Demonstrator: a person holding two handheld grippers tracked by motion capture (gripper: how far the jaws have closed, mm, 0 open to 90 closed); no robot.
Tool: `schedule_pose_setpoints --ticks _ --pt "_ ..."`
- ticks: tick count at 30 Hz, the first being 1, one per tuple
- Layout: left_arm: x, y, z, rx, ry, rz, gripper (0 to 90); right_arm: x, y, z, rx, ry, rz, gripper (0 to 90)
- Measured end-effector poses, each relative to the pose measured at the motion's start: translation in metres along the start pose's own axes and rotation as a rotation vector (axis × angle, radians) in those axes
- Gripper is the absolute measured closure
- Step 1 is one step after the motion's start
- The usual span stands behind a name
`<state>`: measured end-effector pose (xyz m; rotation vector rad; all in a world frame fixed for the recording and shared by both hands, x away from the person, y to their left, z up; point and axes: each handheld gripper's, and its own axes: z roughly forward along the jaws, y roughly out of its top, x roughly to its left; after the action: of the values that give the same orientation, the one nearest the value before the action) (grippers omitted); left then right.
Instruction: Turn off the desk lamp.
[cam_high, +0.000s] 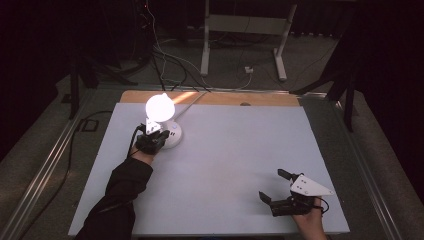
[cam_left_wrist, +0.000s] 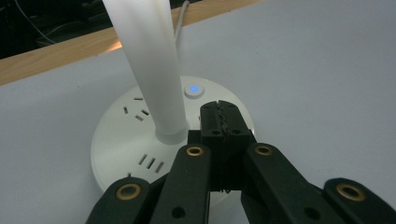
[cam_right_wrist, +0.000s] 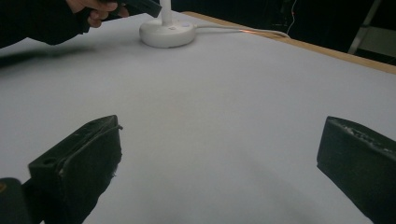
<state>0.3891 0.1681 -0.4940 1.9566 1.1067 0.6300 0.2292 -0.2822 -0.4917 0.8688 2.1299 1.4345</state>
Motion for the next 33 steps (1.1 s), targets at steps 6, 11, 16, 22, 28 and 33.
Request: schedule_pose_setpoints --ticks 6,11,16,22,28,33 --pt "-0.001 -0.003 0.003 0.009 -0.009 0.002 90.0 0.0 0.0 0.0 -0.001 0.0 0.002 0.0" --pt "0.0 -0.006 0.006 0.017 -0.006 0.0 90.0 0.0 0.0 0.0 -0.001 0.001 0.003 0.0" --pt "0.0 -0.009 0.009 0.029 -0.006 0.002 90.0 0.0 0.0 0.0 -0.001 0.001 0.004 0.0" --pt "-0.001 -0.01 0.01 0.037 -0.01 0.002 90.0 0.0 0.0 0.0 -0.001 0.002 0.003 0.0" --pt "-0.002 -0.011 0.011 0.037 -0.008 0.002 90.0 0.0 0.0 0.0 0.001 0.003 0.002 0.0" --pt "-0.002 -0.011 0.011 0.035 -0.006 0.007 90.0 0.0 0.0 0.0 0.001 0.003 0.002 0.0"
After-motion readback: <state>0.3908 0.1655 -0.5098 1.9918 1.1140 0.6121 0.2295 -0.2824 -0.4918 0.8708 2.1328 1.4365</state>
